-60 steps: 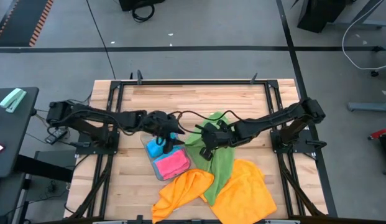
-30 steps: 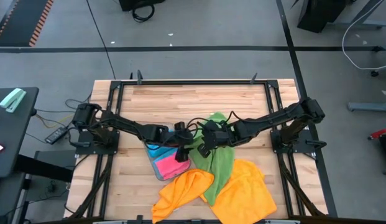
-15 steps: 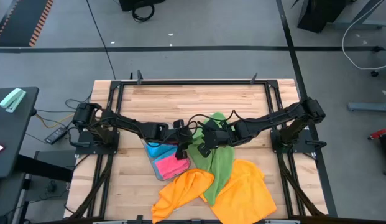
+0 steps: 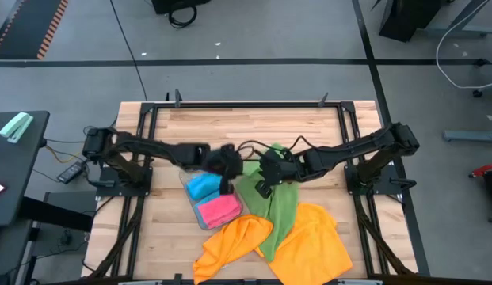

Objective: Fold microfiber towels
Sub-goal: Fold the top green towel

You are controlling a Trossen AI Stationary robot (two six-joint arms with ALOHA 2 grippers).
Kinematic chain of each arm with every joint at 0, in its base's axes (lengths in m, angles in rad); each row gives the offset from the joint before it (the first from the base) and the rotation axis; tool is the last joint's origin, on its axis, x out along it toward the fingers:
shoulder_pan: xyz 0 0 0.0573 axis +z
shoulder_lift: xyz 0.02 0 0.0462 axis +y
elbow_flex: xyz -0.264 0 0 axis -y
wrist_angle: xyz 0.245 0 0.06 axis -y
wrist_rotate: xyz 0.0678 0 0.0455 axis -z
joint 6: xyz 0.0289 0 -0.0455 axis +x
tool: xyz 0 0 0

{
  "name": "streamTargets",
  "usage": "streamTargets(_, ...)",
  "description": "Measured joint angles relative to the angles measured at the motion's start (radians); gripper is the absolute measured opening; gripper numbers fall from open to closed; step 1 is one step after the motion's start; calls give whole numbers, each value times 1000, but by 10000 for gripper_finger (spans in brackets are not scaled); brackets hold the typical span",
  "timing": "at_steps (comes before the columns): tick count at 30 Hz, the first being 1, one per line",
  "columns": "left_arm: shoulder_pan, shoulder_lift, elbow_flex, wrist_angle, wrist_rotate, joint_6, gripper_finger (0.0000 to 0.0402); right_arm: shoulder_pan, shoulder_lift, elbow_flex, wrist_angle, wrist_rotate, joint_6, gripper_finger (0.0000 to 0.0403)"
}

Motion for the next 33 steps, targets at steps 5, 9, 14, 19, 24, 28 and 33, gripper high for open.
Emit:
streamTargets(5, 90, -15, 134, -136, 73, 165, 12, -65, -52, 0, -21, 0, -201, 12)
streamTargets(9, 167, -15, 216, -223, 116, 255, 8, -146, -82, 0, -34, -18, -361, 12)
streamTargets(14, 261, -15, 263, -262, 150, 309, 9, -275, -88, 1, -34, -165, -539, 12)
streamTargets(19, 326, 9, 301, -255, 156, 343, 8, -396, -95, 1, -31, -267, -694, 12)
streamTargets(24, 376, 98, 397, -248, 156, 356, 8, -511, -106, 0, -31, -347, -829, 12)
streamTargets(28, 408, 177, 533, -297, 110, 386, 8, -597, -128, 1, -25, -358, -915, 12)
streamTargets(33, 471, 259, 716, -358, 88, 440, 8, -707, -138, 26, -12, -352, -1072, 12)
